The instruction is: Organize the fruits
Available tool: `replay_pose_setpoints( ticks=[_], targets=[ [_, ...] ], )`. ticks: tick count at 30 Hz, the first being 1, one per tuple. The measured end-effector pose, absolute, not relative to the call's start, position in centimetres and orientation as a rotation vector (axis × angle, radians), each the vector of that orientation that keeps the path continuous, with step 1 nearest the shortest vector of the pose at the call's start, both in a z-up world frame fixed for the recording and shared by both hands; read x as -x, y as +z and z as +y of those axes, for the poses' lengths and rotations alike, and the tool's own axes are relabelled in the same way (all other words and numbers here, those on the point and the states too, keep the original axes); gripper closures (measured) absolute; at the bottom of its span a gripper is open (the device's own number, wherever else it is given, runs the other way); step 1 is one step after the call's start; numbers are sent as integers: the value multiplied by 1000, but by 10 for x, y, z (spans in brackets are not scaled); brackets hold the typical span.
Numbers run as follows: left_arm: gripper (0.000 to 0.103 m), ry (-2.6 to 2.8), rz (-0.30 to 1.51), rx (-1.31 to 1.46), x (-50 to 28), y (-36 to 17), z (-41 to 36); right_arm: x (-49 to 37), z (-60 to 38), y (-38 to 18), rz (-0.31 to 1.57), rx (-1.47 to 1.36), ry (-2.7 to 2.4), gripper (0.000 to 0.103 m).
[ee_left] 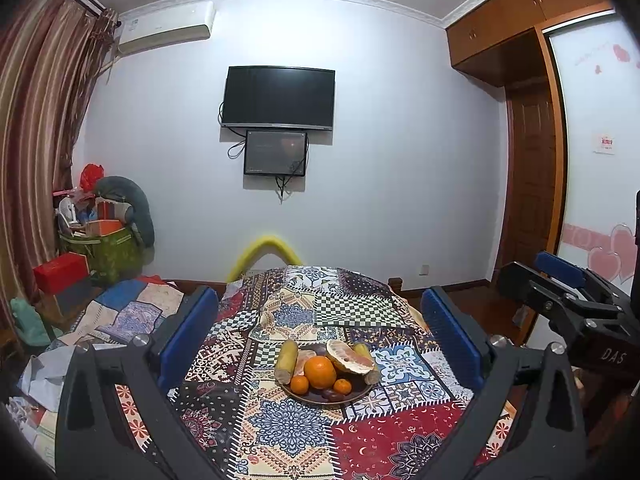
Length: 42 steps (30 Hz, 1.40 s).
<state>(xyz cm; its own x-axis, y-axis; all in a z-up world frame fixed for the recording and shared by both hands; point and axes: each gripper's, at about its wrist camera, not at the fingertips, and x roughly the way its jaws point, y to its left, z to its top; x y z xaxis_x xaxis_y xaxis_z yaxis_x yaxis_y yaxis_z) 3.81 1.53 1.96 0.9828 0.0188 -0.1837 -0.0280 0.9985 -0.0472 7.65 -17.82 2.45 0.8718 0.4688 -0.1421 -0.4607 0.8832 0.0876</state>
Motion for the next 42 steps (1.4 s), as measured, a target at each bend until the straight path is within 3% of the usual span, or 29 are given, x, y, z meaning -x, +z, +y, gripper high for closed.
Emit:
replay_pose_setpoints(
  ticks=[42],
  targets=[
    [0, 5, 190, 52, -44, 16, 10, -76, -178, 28, 170, -54, 486, 0]
  ],
)
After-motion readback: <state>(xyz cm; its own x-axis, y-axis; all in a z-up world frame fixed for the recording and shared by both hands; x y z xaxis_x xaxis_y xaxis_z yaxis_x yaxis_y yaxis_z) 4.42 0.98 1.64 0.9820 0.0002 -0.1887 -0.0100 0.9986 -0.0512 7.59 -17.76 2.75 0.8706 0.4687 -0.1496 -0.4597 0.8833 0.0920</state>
